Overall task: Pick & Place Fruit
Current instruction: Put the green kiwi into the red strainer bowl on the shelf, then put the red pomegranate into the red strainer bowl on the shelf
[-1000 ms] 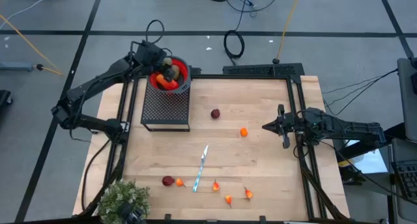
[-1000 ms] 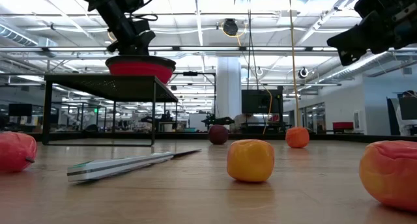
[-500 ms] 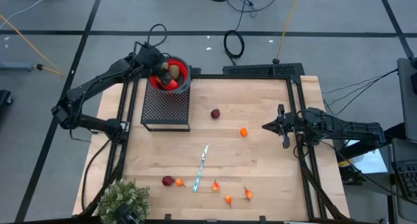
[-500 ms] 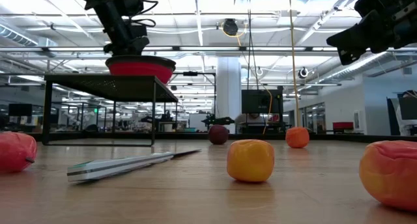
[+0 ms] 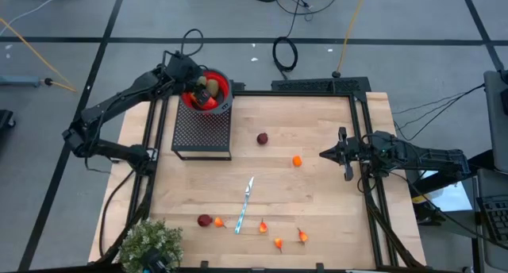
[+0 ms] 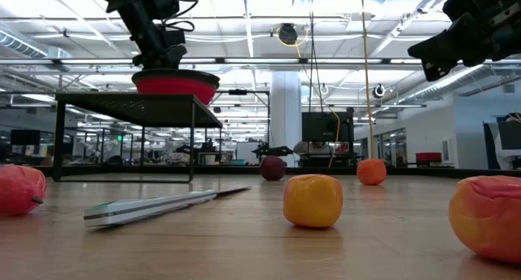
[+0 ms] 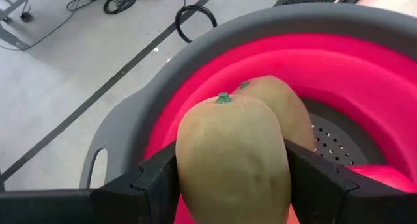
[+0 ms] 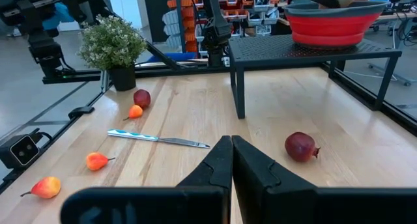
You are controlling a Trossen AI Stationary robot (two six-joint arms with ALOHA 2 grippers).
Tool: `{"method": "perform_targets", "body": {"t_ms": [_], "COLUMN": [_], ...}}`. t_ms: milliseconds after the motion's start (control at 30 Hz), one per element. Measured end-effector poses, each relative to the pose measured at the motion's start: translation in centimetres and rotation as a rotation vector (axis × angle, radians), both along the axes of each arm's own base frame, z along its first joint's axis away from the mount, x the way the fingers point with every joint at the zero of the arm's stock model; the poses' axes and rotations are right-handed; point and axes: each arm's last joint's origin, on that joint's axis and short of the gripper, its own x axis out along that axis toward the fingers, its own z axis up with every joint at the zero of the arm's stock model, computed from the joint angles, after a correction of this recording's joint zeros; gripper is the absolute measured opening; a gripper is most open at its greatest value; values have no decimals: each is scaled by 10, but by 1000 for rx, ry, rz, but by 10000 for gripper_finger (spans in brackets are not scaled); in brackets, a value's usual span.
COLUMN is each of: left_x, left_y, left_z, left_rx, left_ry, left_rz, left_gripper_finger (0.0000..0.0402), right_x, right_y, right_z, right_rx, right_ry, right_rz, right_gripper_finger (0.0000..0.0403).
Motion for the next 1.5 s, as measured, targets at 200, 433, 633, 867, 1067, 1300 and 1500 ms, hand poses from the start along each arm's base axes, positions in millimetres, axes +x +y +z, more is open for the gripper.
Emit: {"method": "perform_targets", "body": {"t_ms": [200, 433, 633, 867, 1067, 1300, 1500], "left_x": [0, -2, -11, -24, -27, -21, -13], "left_y": [1, -2, -11, -33, -58, -84, -102], "left_z": [1, 5, 19, 41, 62, 80, 83], "left_rx": [13, 38, 98, 134, 77, -13, -14], "left_ry": [-4, 6, -12, -142, -401, -636, -648], "left_rz": [3, -12, 4, 23, -66, -255, -374], "left_gripper_finger": [281, 315, 322, 311, 286, 223, 155], "right_x": [0, 0, 0, 0, 0, 0, 0], "right_y": [0, 0, 0, 0, 0, 0, 0], "right_z": [0, 0, 0, 0, 0, 0, 1], "right_rx": [0, 0, 0, 0, 0, 0, 22], "right_ry": [0, 0, 0, 0, 0, 0, -8], "right_rz": [0, 0, 0, 0, 0, 0, -3], "right_gripper_finger": [0, 0, 0, 0, 0, 0, 0]}}
